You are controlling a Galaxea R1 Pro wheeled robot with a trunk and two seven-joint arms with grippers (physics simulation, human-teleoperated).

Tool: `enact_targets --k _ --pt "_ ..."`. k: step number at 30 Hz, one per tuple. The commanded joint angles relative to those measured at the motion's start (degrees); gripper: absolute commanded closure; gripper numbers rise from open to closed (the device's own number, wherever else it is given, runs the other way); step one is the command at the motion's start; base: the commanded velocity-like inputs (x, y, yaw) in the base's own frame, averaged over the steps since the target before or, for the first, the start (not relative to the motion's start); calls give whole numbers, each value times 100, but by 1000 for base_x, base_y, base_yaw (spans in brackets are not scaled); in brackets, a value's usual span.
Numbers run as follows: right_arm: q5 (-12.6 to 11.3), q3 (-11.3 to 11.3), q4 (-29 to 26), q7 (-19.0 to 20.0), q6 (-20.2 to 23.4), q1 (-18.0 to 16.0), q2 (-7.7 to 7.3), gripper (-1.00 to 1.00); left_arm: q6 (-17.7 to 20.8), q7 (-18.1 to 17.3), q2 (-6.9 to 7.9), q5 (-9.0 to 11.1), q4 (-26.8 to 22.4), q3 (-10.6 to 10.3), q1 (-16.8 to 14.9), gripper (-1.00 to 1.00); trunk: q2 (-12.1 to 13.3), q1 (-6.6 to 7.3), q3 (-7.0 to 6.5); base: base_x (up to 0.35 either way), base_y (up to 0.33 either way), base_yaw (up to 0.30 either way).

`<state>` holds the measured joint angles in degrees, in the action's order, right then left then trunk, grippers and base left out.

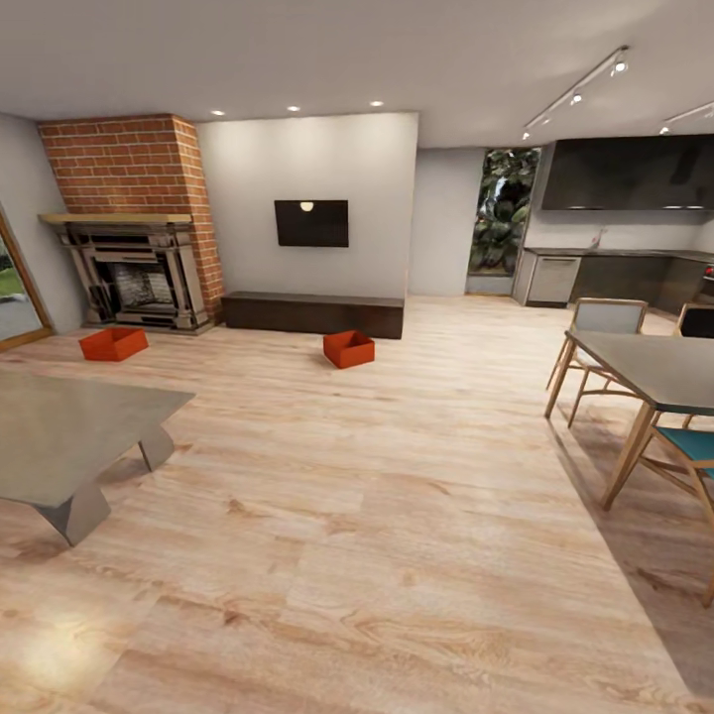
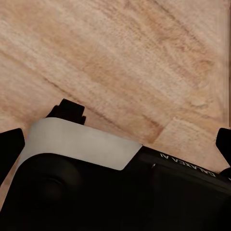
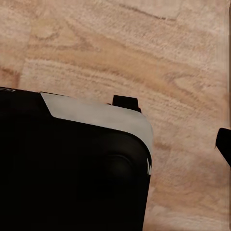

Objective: Move the two storage containers from the living room to the garage. In the garage, place one container on the floor and stack the other container on top of it (either order is fine).

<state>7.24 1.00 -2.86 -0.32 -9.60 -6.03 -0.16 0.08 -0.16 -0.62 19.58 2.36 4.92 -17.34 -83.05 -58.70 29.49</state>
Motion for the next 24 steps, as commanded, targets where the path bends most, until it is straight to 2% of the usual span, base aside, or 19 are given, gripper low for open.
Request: enact_targets --k 1,24 --pt "41 5 5 -3 -15 -4 -1 -100 1 -2 0 4 10 45 -7 -100 -2 -3 5 342 0 0" --pt "40 5 5 -3 -15 -4 -1 -100 1 -2 1 3 10 48 -7 -100 -2 -3 5 342 0 0"
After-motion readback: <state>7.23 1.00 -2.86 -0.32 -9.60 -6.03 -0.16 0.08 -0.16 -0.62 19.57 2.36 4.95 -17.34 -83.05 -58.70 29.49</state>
